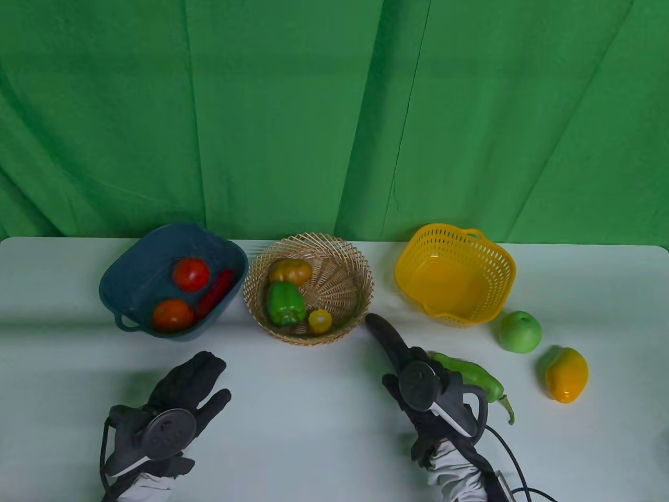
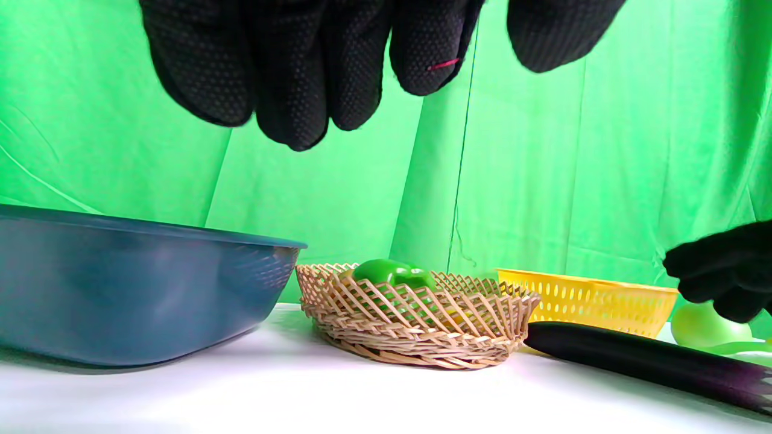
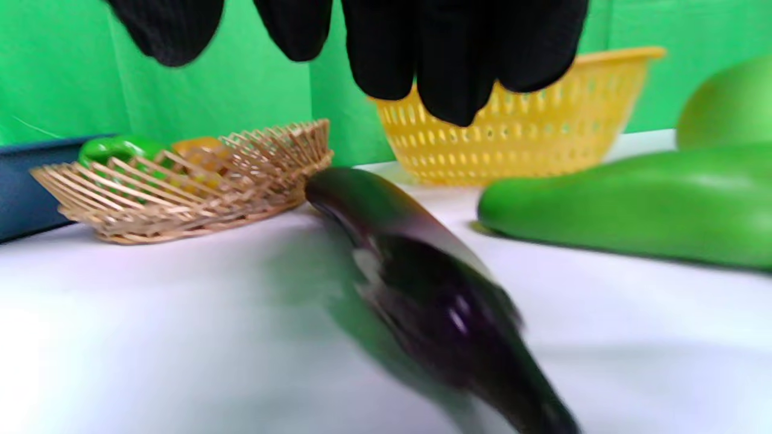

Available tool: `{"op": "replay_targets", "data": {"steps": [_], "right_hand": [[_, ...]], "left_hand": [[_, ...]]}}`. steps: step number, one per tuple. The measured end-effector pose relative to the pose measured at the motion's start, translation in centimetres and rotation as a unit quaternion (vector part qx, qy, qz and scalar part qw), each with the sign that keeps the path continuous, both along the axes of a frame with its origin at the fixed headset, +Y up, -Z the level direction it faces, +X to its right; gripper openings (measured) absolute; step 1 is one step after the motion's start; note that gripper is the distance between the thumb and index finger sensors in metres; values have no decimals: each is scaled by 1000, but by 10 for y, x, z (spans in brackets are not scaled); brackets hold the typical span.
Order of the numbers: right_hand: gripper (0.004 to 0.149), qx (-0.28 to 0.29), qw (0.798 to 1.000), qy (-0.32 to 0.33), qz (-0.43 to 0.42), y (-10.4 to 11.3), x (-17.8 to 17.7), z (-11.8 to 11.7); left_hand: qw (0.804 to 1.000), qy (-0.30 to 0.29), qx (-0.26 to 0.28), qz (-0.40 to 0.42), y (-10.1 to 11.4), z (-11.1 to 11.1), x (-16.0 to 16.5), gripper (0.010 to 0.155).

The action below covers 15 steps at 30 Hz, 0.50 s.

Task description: Place 10 objects into 3 containers, with green background

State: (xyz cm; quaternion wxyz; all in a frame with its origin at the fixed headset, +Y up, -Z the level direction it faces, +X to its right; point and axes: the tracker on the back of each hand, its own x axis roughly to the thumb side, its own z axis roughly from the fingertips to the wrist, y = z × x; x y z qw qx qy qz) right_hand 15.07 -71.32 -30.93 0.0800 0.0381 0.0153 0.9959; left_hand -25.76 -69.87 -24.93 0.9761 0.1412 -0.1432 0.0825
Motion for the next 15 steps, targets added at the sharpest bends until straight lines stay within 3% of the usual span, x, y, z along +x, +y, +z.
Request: {"op": "replay_targets", "data": {"steps": [5,15], "right_hand": [[68,-18,999,-37,11,-19,14,8],[71,-65,996,-45,33,-50,22,15]], "left_hand": [[1000,-5,-1,1,0,0,1,63],[1000,-9,-2,0,-1,0,2,63]]}}
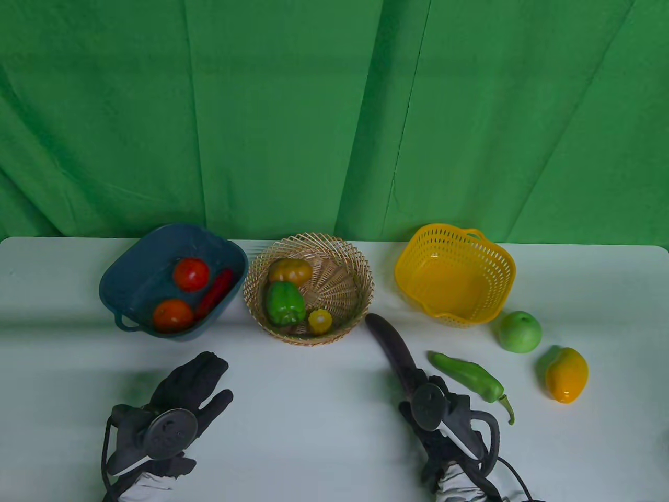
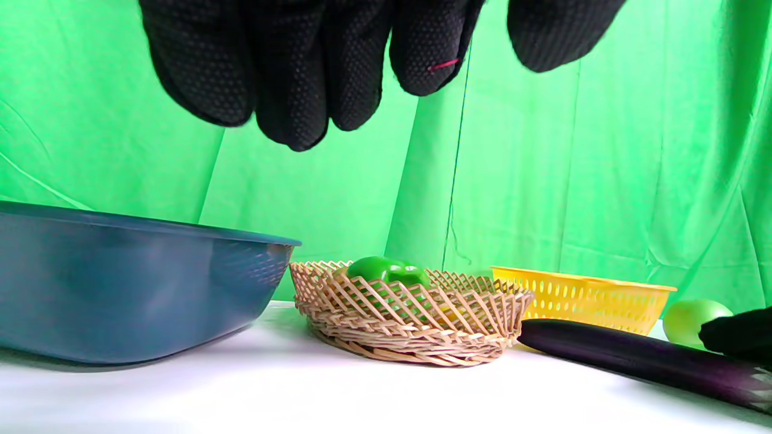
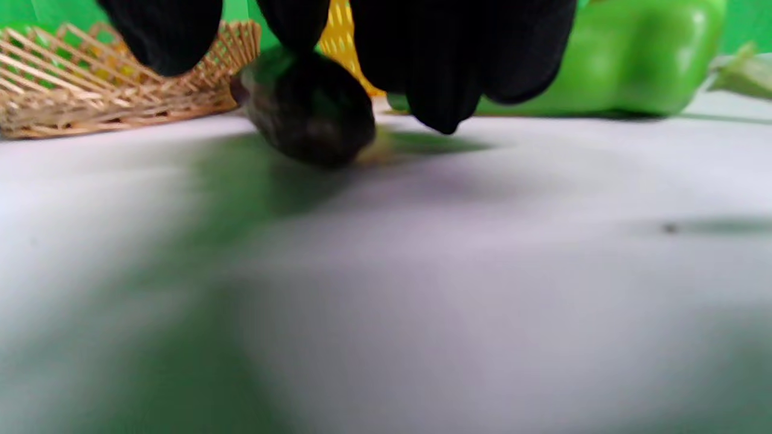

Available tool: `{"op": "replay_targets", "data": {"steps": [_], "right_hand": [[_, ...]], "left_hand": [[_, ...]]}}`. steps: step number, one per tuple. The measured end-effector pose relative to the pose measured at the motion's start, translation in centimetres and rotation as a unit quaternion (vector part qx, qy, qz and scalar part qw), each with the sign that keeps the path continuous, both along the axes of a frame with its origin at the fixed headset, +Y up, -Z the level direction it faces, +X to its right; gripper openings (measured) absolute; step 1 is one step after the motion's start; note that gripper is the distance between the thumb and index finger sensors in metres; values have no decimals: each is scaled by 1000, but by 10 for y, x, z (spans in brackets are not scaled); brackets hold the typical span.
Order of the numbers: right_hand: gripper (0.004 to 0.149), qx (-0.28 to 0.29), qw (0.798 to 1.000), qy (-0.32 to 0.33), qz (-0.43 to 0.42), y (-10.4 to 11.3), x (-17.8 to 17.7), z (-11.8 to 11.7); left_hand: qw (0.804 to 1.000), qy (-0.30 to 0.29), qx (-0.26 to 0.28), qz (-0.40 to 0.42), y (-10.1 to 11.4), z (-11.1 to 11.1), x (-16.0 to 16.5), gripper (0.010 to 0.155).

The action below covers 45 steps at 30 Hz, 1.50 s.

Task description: Place 10 objects into 3 containers, with green background

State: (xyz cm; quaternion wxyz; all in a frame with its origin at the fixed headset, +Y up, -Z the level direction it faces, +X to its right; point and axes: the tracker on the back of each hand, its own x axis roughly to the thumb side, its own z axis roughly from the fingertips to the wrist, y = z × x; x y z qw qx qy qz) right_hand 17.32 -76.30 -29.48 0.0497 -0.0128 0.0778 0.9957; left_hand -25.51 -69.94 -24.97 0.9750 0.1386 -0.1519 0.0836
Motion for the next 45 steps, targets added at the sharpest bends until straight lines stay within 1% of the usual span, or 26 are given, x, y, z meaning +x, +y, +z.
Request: {"op": "replay_targets", "data": {"steps": [1,3,7,12,17,23,28,34,38,45], "right_hand": [[73,-4,1000,3,0,-2,0,0],[73,13,1000,5,4,-5,-1,2],[73,28,999,6,29,-8,-7,3],[69,45,995,18,82,-8,-15,2],[67,54,996,22,75,-8,-16,1],[67,39,998,18,41,-1,-13,0],[66,33,999,4,3,10,-9,-2],[65,34,998,-14,-49,34,-5,-5],[64,46,997,-27,-60,45,-2,-5],[63,71,994,-28,-72,60,2,-1]], "left_hand": [[1000,0,0,0,0,0,0,63],[1000,0,-1,0,0,0,1,63],[1000,-1,-4,-1,-1,0,2,63],[1000,-2,-7,-6,-3,-1,4,63],[1000,-1,-13,-9,-4,-1,4,62],[1000,2,-16,-10,-4,-1,4,63],[1000,5,-16,-12,-4,-2,3,62],[1000,9,-14,-9,-3,-2,1,62],[1000,11,-15,-10,-2,-1,0,63],[1000,12,-9,-6,0,0,-2,63]]}}
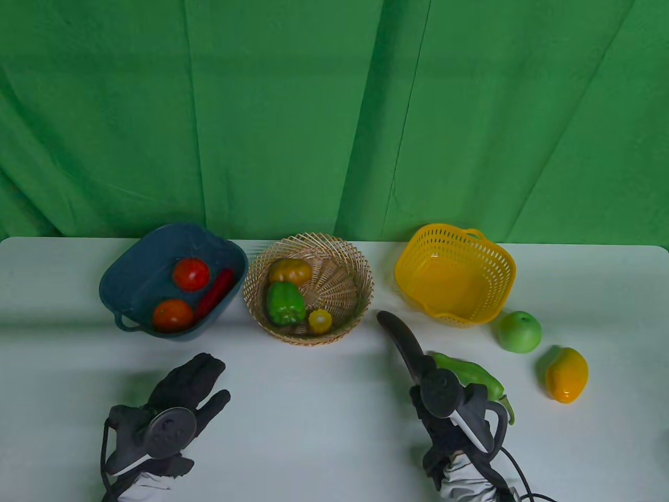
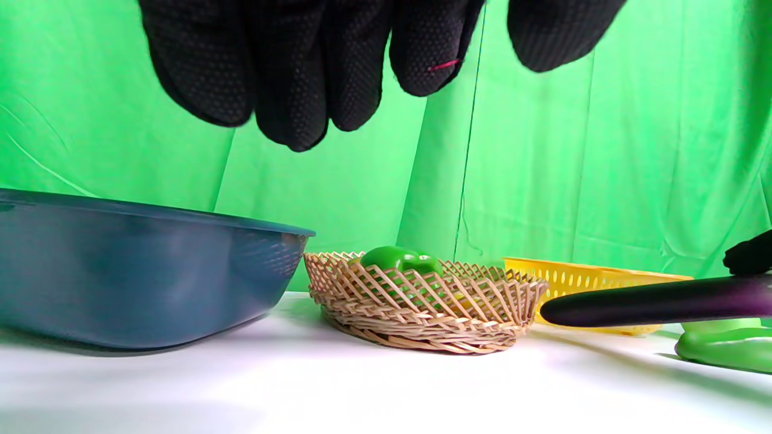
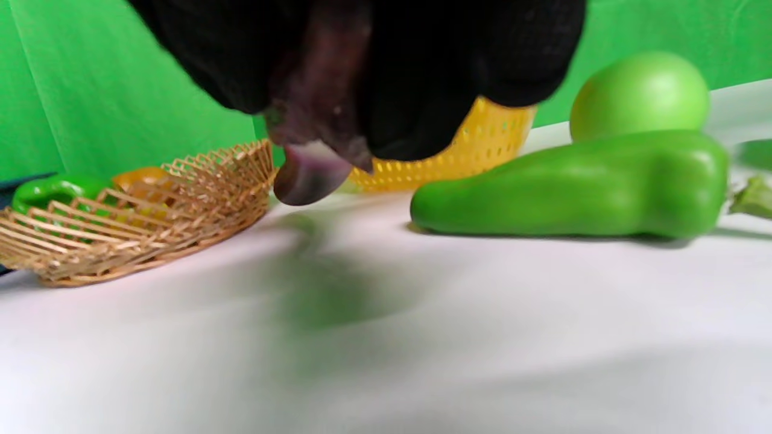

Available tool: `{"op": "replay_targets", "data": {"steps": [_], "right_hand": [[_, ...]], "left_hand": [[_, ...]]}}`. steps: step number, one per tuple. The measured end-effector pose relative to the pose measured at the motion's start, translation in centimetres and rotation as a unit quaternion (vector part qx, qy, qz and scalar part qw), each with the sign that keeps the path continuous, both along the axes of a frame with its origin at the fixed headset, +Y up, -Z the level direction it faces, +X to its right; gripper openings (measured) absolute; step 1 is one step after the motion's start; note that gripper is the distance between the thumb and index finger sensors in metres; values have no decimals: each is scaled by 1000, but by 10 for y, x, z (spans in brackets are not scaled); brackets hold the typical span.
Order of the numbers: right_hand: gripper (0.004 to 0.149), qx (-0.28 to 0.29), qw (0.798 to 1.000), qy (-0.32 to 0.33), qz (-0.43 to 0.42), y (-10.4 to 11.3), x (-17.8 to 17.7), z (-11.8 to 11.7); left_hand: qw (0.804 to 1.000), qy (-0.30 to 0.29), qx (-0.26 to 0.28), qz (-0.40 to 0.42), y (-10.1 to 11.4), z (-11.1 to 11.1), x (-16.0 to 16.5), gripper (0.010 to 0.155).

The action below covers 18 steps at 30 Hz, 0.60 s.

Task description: Place 10 objects into 3 containers, with green background

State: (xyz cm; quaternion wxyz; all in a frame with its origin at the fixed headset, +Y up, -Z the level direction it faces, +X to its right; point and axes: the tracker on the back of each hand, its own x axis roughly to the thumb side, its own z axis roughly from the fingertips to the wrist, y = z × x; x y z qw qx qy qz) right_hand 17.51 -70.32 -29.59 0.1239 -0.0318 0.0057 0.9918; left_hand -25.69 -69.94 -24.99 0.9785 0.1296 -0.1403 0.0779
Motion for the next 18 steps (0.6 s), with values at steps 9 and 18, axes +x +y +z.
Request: {"op": "replay_targets", "data": {"steps": [9,18], "right_hand": [[63,51,998,-9,-21,26,-6,1],[62,73,997,7,-22,42,-31,-19]], "left_hand": [[1000,3,1,2,1,0,-2,63],[1000,4,2,5,2,1,-3,63]]}}
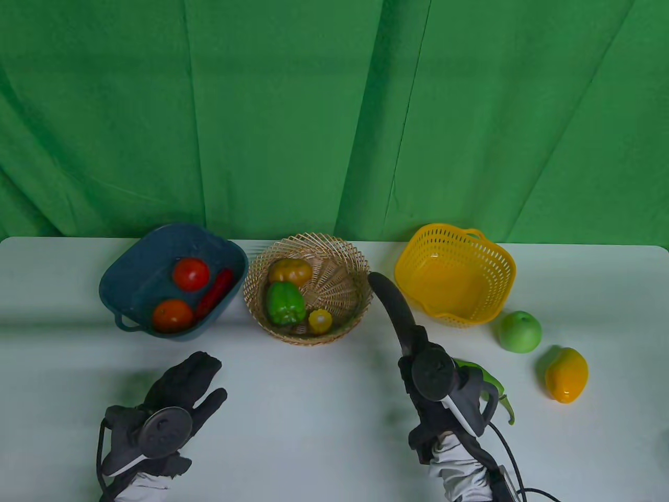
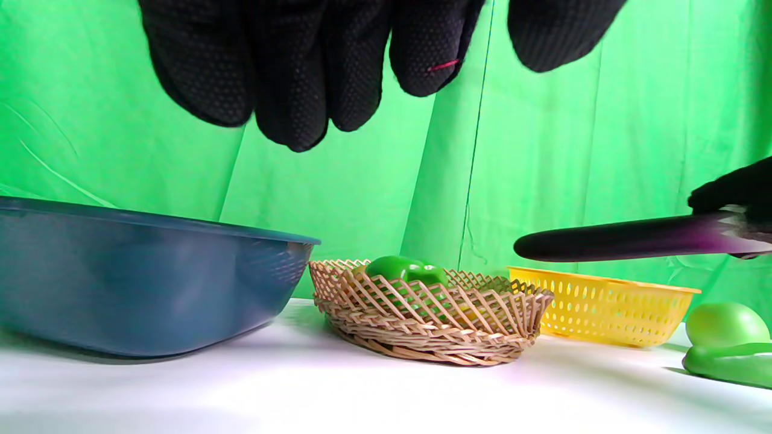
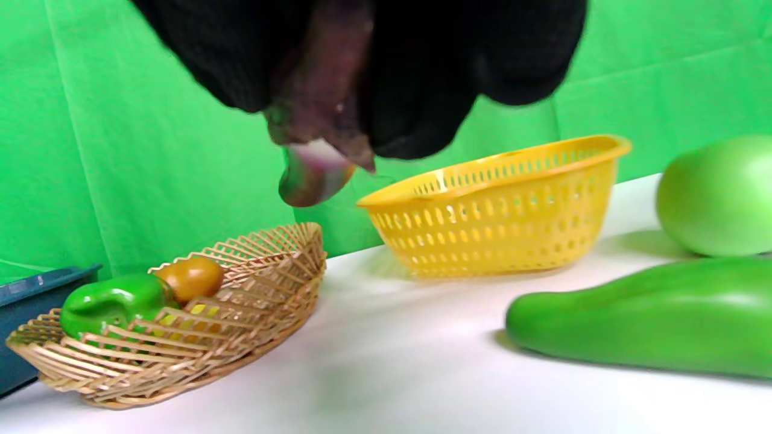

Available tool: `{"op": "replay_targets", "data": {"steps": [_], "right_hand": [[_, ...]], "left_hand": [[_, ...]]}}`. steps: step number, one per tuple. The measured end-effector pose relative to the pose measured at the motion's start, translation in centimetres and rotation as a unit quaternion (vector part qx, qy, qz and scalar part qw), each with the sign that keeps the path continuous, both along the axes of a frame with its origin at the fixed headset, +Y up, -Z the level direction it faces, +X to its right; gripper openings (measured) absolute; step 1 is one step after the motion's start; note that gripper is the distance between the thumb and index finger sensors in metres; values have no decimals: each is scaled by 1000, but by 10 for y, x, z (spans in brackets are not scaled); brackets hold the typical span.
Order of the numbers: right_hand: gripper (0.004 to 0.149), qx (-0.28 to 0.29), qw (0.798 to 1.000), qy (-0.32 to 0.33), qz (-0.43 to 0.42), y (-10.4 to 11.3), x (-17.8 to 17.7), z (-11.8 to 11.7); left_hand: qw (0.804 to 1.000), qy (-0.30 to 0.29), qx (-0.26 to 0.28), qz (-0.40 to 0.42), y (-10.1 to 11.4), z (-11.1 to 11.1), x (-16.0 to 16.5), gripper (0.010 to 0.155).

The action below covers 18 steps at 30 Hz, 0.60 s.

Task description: Place 10 objects into 3 containers, with green background

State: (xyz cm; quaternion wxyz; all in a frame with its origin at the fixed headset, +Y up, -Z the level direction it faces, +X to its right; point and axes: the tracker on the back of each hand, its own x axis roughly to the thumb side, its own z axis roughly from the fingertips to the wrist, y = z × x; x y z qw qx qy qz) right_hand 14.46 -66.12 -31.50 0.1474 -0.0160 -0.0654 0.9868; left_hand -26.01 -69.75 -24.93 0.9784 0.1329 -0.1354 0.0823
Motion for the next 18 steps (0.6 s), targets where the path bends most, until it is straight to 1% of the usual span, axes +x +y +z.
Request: {"op": "replay_targets", "data": {"steps": [4,9,18], "right_hand": [[62,-1,1000,12,3,0,-20,-15],[62,-9,1000,19,2,-6,-45,-37],[62,-17,999,15,43,-16,-84,-74]], "left_hand": [[1000,5,3,4,0,0,-3,63],[1000,11,5,10,1,0,-8,63],[1000,22,7,15,2,0,-15,63]]}}
